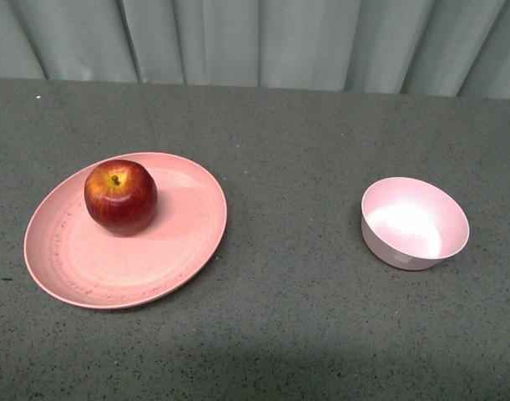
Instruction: Move apple from plate to bowl
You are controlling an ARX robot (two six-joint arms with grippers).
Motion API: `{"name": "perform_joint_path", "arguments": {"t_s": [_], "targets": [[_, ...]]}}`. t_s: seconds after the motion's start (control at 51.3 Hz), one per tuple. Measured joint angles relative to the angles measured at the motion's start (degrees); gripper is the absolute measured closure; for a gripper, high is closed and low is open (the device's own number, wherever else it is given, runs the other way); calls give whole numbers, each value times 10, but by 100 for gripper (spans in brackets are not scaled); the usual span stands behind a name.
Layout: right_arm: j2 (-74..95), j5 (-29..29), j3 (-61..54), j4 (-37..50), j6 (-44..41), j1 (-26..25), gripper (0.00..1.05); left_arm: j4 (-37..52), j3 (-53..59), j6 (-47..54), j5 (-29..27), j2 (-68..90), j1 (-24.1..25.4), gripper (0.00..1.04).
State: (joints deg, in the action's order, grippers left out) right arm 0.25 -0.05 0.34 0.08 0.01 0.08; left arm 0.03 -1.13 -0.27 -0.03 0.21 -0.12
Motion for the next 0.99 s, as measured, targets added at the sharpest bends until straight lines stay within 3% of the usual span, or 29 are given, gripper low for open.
{"name": "perform_joint_path", "arguments": {"t_s": [0.995], "targets": [[0,0,0,0,0,0,9,0,0,0,0,0,0,7]]}}
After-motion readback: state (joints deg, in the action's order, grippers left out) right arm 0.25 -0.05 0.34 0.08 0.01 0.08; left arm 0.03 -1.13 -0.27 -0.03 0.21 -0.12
